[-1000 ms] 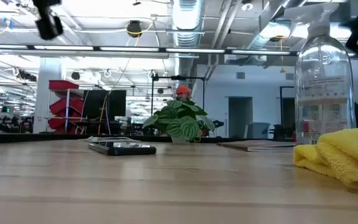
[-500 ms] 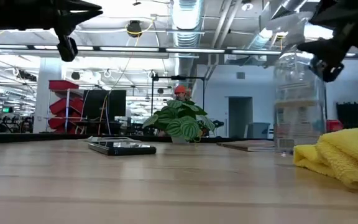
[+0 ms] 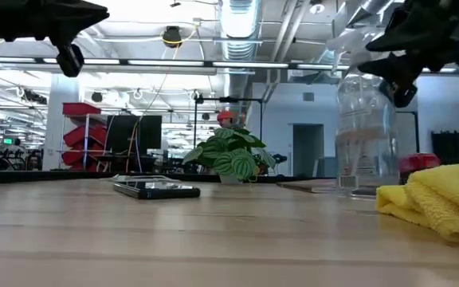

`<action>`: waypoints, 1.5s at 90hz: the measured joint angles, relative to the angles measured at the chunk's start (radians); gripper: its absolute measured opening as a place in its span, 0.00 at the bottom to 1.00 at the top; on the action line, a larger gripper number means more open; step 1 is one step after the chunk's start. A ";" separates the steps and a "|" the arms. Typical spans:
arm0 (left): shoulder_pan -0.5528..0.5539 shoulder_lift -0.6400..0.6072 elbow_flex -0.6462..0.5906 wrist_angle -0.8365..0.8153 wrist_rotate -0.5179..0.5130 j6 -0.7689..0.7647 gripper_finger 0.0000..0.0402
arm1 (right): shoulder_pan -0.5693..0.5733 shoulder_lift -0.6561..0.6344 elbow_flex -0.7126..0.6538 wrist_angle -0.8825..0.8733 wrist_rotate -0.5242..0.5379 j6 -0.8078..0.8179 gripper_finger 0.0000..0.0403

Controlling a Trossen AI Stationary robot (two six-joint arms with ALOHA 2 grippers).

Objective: Apply microfiber cloth
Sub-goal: Return to home position

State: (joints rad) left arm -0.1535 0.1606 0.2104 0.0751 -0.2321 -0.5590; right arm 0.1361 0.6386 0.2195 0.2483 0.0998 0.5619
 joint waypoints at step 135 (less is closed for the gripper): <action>0.000 -0.154 0.003 -0.758 0.034 0.016 0.00 | -0.105 -0.223 -0.108 0.012 -0.051 -0.125 0.24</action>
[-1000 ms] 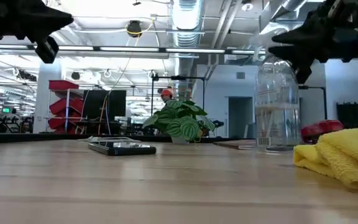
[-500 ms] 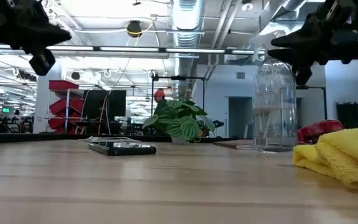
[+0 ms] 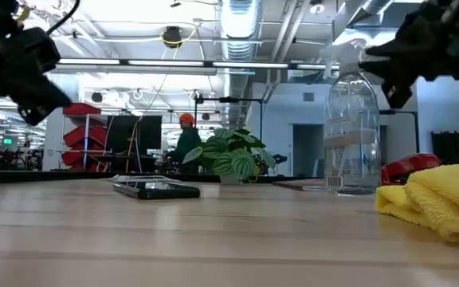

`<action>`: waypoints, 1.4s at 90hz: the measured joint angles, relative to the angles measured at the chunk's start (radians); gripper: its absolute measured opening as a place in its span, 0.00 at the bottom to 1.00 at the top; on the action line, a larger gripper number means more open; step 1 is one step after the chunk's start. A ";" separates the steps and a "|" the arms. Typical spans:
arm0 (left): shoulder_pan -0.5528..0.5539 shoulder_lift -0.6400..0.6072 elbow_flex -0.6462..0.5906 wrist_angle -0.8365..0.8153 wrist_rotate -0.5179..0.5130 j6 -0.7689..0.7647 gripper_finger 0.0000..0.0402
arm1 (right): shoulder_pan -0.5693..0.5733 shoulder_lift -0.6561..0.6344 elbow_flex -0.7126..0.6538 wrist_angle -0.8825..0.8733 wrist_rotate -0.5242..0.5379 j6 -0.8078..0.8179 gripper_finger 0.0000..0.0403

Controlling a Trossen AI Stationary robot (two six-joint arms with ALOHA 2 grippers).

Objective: Apply microfiber cloth
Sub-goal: Return to home position

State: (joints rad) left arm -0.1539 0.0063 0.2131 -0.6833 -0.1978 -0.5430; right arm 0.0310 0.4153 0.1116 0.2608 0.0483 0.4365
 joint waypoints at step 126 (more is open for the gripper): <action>0.000 0.002 0.000 -0.148 0.000 -0.003 0.00 | -0.004 -0.376 -0.105 -0.224 0.057 -0.411 0.24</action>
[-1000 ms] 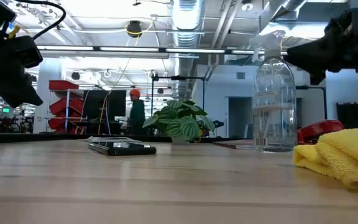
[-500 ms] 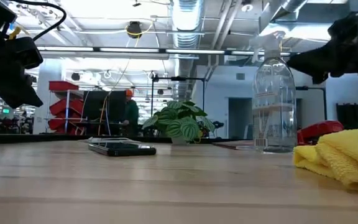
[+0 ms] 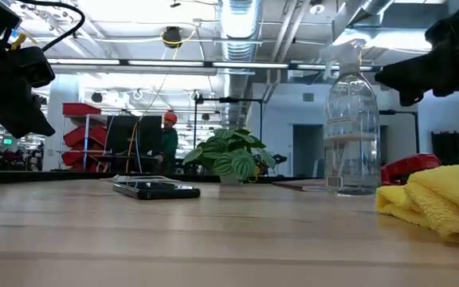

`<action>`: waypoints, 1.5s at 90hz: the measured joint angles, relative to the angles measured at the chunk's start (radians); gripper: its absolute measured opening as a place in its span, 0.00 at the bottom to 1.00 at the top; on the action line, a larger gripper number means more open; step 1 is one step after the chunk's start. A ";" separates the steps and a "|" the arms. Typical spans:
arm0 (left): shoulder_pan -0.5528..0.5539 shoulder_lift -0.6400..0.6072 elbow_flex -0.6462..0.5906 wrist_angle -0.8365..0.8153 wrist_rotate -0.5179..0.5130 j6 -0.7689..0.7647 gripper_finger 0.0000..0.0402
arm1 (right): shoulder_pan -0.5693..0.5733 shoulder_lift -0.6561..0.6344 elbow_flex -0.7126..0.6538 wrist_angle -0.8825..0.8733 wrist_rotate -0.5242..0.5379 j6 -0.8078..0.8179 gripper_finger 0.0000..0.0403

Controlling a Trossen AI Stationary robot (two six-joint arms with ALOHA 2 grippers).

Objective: Apply microfiber cloth
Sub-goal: Return to home position

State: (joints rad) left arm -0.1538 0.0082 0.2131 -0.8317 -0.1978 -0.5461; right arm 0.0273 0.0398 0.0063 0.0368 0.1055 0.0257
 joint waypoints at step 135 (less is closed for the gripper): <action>-0.004 -0.008 -0.168 0.974 0.081 0.678 0.00 | -0.001 0.000 -0.001 0.000 0.000 0.001 0.24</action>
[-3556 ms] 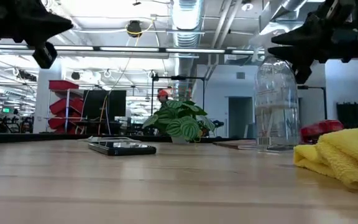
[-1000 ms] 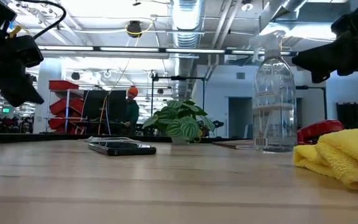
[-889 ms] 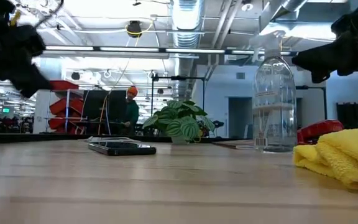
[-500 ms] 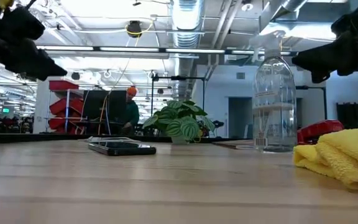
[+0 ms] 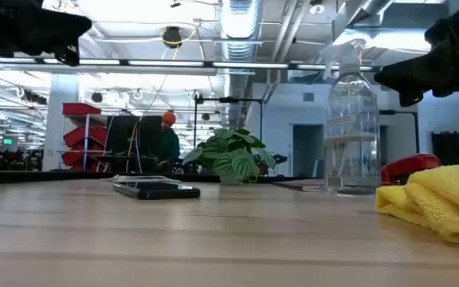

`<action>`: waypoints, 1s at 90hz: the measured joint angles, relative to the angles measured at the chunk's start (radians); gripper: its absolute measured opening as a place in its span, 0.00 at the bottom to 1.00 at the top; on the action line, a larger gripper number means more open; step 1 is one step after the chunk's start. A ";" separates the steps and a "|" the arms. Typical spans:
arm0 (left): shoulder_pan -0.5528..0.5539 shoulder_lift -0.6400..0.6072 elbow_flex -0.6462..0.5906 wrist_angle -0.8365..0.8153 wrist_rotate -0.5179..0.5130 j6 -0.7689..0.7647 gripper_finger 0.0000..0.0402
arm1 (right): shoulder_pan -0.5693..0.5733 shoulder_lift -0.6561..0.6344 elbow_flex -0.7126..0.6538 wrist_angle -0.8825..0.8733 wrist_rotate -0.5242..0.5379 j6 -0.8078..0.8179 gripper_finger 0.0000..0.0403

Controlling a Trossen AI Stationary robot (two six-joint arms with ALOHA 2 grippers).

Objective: Apply microfiber cloth
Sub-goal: Return to home position

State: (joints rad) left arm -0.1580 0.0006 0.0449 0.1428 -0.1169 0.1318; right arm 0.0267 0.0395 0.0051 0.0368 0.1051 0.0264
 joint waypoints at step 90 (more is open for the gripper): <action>0.199 0.004 -0.034 -0.136 0.102 -0.046 0.00 | 0.000 0.000 0.001 0.000 -0.001 -0.001 0.24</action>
State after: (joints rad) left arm 0.0410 0.0048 0.0109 0.0071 -0.0151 0.0858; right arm 0.0265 0.0391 0.0063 0.0368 0.1043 0.0257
